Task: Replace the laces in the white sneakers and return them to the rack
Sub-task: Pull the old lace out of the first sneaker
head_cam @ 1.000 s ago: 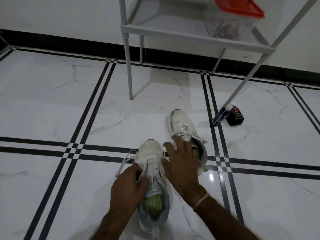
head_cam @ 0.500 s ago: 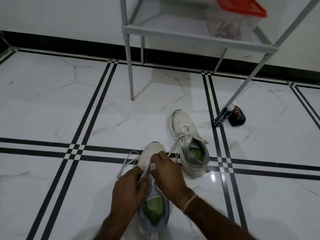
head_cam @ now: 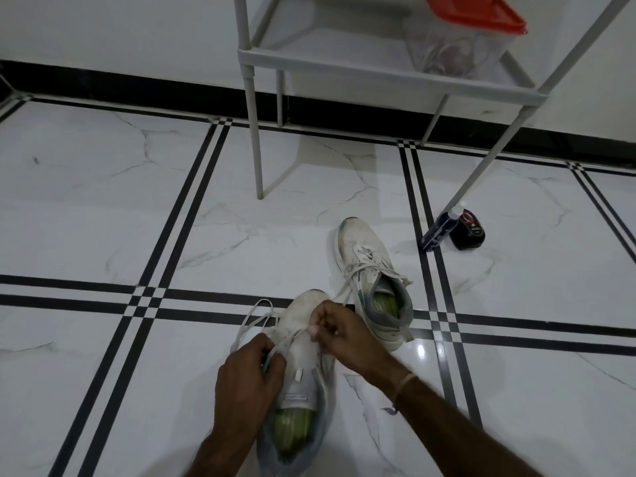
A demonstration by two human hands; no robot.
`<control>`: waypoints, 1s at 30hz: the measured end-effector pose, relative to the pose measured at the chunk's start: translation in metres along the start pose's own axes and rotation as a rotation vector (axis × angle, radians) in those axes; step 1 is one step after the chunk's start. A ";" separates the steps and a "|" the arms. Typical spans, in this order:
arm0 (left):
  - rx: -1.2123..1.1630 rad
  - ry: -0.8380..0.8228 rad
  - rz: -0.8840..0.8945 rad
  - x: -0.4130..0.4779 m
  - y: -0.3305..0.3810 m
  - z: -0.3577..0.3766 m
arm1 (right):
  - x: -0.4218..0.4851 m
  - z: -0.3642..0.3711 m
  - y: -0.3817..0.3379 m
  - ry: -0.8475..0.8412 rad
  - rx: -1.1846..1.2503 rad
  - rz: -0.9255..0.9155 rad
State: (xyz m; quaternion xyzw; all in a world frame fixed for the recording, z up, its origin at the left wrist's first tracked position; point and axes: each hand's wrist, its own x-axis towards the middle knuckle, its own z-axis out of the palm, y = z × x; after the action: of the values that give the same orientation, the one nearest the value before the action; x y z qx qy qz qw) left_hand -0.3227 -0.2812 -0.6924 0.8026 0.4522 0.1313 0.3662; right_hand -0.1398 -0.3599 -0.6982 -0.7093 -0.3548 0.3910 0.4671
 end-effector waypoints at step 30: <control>0.084 -0.114 0.043 0.002 0.009 0.008 | 0.001 0.019 -0.004 0.029 -0.956 -0.202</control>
State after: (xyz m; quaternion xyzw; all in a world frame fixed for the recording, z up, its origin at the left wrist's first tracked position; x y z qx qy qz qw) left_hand -0.3110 -0.2862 -0.6917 0.8330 0.4184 0.0742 0.3542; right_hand -0.1566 -0.3503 -0.6994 -0.8118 -0.5551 0.1271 0.1294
